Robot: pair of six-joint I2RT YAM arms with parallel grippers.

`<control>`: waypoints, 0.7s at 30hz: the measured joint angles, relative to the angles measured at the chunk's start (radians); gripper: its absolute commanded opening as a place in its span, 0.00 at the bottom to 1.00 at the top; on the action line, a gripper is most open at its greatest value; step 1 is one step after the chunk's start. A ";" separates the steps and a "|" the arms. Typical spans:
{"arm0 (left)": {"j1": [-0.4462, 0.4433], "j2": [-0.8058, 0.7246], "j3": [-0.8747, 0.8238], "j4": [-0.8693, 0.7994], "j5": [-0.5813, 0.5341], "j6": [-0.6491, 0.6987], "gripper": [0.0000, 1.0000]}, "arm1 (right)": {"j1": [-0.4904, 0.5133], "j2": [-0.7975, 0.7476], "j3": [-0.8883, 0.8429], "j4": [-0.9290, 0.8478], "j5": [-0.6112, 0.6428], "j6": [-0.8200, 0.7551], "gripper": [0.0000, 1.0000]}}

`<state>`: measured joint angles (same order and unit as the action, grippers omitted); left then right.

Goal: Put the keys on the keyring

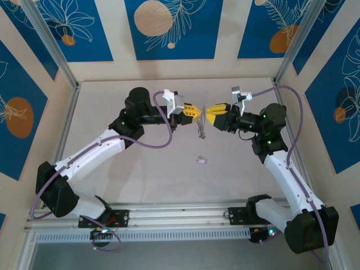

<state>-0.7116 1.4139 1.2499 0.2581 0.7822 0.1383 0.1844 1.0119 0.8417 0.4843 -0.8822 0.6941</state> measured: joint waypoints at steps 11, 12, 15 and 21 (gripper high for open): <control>-0.005 0.000 0.000 -0.015 -0.006 0.003 0.00 | 0.006 0.004 0.004 -0.007 -0.014 -0.016 0.38; -0.005 0.000 0.000 -0.016 -0.006 0.003 0.00 | 0.006 0.007 0.005 -0.007 -0.018 -0.016 0.38; -0.007 0.000 0.000 -0.024 -0.006 0.003 0.00 | 0.008 0.021 0.013 -0.008 -0.027 -0.022 0.38; -0.011 0.000 0.005 -0.054 0.002 0.003 0.00 | 0.018 0.038 0.030 -0.015 -0.045 -0.041 0.35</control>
<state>-0.7223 1.4139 1.2552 0.2043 0.7837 0.1413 0.2024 1.0496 0.8715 0.4694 -0.9276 0.6529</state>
